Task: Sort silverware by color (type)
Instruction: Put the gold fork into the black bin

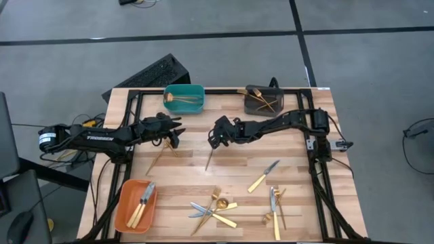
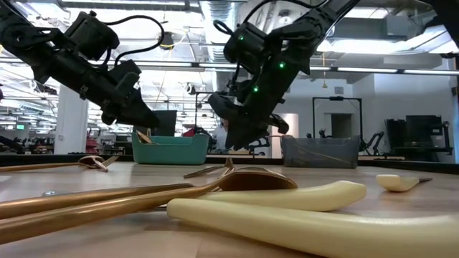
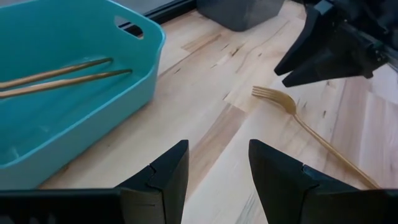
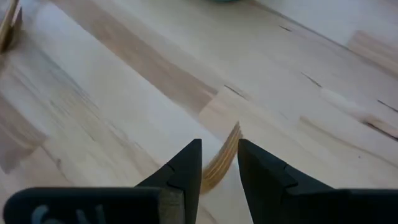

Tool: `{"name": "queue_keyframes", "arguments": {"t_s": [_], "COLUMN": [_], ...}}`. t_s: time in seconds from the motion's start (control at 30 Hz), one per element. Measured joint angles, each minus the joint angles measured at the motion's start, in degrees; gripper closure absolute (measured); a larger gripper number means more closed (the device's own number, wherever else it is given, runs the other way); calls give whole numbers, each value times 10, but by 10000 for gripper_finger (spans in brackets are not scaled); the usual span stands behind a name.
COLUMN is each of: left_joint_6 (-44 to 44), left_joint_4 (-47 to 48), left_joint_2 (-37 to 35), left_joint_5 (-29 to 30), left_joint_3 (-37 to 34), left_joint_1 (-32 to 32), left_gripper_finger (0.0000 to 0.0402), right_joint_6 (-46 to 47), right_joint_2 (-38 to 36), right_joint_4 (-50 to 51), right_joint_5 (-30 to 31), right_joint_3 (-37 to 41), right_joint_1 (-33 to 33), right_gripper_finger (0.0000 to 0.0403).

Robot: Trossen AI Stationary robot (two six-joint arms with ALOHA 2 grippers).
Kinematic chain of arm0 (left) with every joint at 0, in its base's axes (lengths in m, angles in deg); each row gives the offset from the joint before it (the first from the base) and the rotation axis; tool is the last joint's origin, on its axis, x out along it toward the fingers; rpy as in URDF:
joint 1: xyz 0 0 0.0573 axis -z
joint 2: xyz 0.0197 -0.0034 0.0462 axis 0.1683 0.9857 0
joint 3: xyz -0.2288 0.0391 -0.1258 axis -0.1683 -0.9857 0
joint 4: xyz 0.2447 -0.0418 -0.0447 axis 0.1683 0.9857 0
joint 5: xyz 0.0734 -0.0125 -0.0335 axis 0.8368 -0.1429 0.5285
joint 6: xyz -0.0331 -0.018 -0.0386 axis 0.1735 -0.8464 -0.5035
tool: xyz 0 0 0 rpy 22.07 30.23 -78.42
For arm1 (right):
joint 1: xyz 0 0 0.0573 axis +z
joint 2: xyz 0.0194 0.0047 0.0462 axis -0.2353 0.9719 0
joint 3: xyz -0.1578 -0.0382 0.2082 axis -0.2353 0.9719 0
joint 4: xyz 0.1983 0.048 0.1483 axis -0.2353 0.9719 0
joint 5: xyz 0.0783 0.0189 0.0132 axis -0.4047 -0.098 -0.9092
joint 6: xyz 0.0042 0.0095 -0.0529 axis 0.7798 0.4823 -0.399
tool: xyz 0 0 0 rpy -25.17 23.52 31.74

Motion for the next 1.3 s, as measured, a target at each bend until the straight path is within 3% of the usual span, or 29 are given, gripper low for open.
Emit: {"name": "queue_keyframes", "arguments": {"t_s": [0.47, 0.77, 0.9, 1.3], "left_joint_6": [5, 17, 17, 17], "left_joint_4": [13, 15, 30, 47], "left_joint_2": [0, 0, 0, 0], "left_joint_5": [8, 16, 21, 46], "left_joint_3": [0, 0, 0, 0], "left_joint_1": [0, 0, 0, 0], "left_gripper_finger": [248, 248, 248, 248], "right_joint_6": [-13, -44, -86, -133], "right_joint_2": [44, 20, 17, -76], "right_joint_4": [-20, 44, 44, 173], "right_joint_5": [-29, -48, -49, -50], "right_joint_3": [-2, 0, -1, -3], "right_joint_1": [-4, -20, -18, 2], "right_gripper_finger": [276, 350, 365, 306]}}
